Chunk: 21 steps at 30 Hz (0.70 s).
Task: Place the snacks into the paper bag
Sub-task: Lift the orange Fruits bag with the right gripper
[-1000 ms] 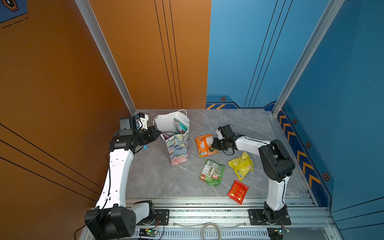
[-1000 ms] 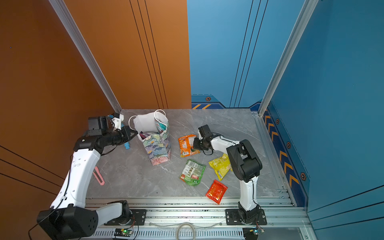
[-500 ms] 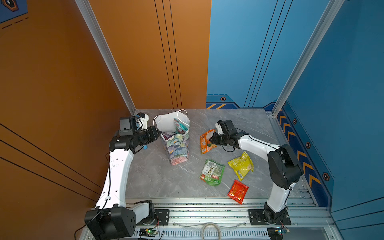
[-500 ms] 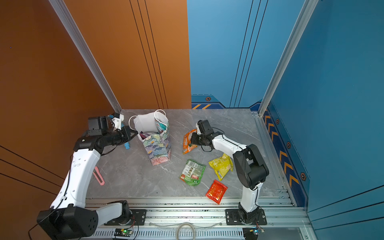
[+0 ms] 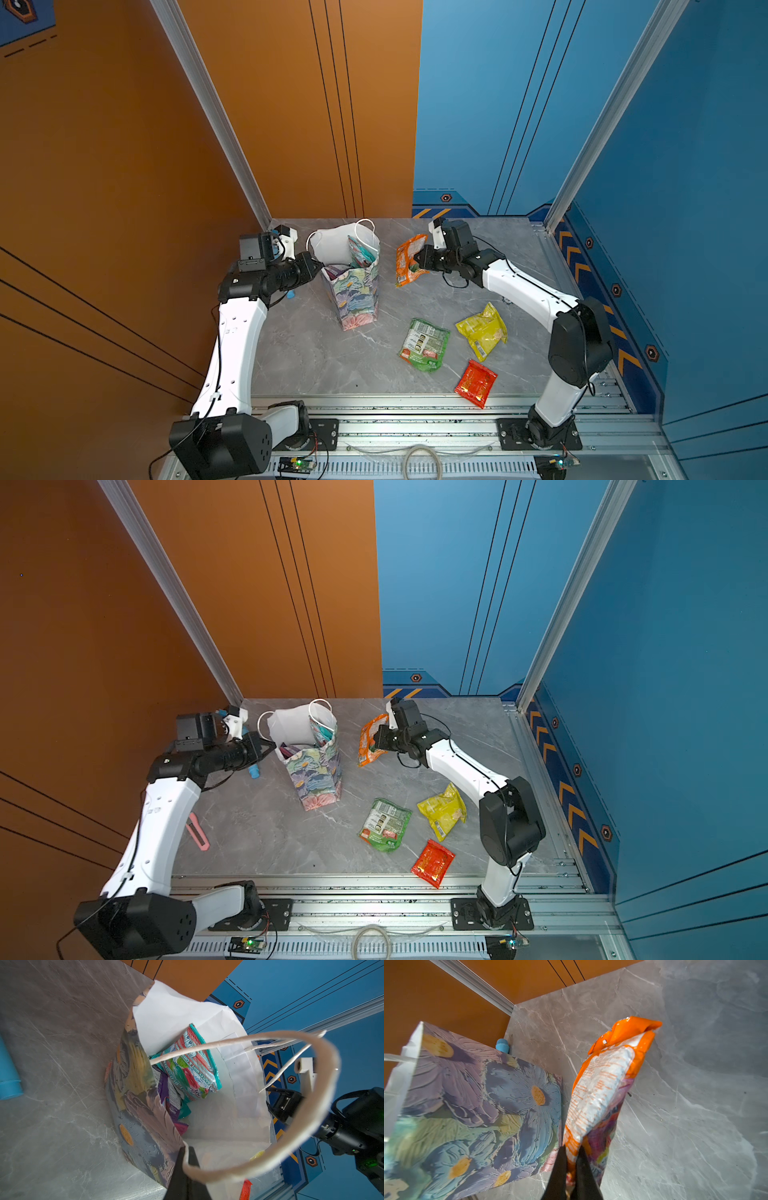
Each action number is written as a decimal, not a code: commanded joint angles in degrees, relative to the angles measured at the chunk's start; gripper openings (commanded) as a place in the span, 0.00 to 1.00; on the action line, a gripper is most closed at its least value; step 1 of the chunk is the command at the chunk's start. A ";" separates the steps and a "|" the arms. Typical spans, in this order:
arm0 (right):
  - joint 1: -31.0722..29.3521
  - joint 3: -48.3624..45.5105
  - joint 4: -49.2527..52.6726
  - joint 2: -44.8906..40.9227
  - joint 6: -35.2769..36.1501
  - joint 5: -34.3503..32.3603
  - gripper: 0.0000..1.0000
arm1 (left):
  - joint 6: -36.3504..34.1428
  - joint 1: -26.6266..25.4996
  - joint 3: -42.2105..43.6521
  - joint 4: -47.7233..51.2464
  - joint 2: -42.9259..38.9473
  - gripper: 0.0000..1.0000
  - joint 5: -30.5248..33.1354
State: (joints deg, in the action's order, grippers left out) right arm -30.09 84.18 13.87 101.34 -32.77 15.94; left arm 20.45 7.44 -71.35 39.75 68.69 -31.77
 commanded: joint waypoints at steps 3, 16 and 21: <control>-0.28 5.88 1.15 -4.13 2.45 -2.30 0.00 | -0.58 -0.18 -0.30 -1.82 -0.37 0.00 -2.14; -1.75 23.52 0.85 -1.37 3.92 -2.39 0.00 | -0.03 -0.59 -0.26 -2.04 -0.40 0.00 -2.15; -3.58 30.37 0.58 1.44 3.95 -2.17 0.00 | 0.07 -0.60 -0.20 -2.04 -0.57 0.00 -1.89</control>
State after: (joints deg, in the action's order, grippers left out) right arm -32.56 110.69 16.86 101.01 -29.95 14.31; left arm 20.47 7.09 -71.35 39.62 68.69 -31.79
